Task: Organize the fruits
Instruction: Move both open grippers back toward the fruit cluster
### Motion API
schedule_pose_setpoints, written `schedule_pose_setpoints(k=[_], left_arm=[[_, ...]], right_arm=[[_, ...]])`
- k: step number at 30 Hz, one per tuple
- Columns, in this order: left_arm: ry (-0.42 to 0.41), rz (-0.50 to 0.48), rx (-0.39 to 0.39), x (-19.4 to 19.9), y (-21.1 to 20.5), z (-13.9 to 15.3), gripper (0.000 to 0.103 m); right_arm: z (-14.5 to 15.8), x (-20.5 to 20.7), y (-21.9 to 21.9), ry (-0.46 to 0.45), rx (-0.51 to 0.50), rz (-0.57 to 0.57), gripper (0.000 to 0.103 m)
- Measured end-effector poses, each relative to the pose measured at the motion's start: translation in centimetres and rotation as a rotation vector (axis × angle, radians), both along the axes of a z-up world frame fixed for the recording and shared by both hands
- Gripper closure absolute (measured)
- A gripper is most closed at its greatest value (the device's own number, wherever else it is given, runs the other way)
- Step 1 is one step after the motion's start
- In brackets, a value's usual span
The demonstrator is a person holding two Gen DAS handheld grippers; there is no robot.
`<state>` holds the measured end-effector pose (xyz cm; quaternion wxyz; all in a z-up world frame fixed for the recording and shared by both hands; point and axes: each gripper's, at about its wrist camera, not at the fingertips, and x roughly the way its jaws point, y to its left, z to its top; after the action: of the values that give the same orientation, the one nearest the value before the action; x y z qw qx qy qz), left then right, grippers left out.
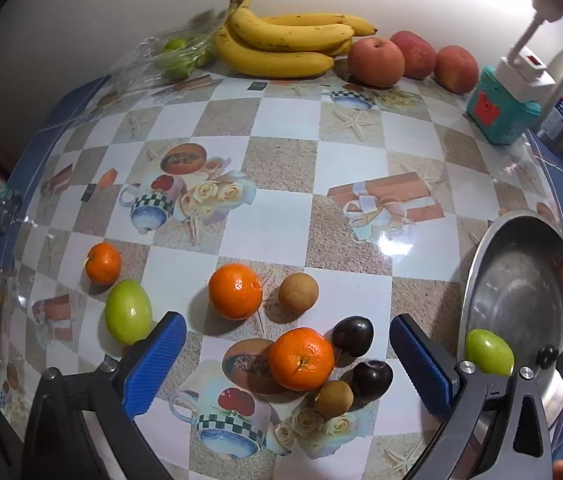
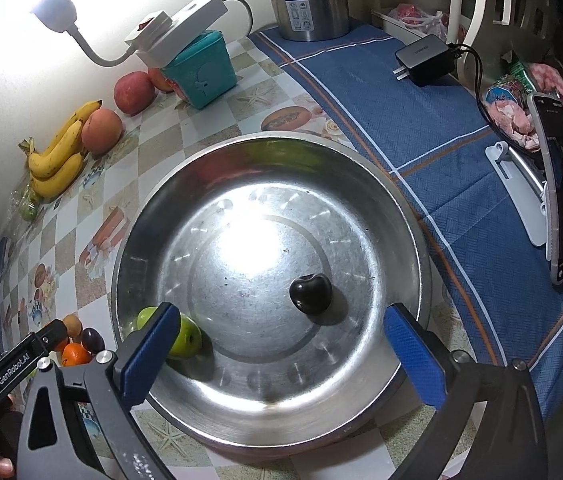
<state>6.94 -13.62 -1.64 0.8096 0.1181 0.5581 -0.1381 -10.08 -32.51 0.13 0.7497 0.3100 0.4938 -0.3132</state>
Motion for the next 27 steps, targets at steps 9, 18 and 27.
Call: schedule_pose_setpoints(k=[9,18,27], left_arm=[[-0.088,-0.082,0.070,0.0,1.0,1.1,0.000],[-0.113,-0.032,0.076,1.8,4.9,1.9,0.000],[-0.108,0.096,0.010,4.0,9.9,3.0,0.000]], right_arm=[[-0.1,0.6,0.7,-0.020,0.005,0.025,0.002],[0.4,1.7,2.2,-0.046,-0.007,0.059,0.002],[1.8,3.7,5.2,-0.117,-0.018,0.124,0.002]])
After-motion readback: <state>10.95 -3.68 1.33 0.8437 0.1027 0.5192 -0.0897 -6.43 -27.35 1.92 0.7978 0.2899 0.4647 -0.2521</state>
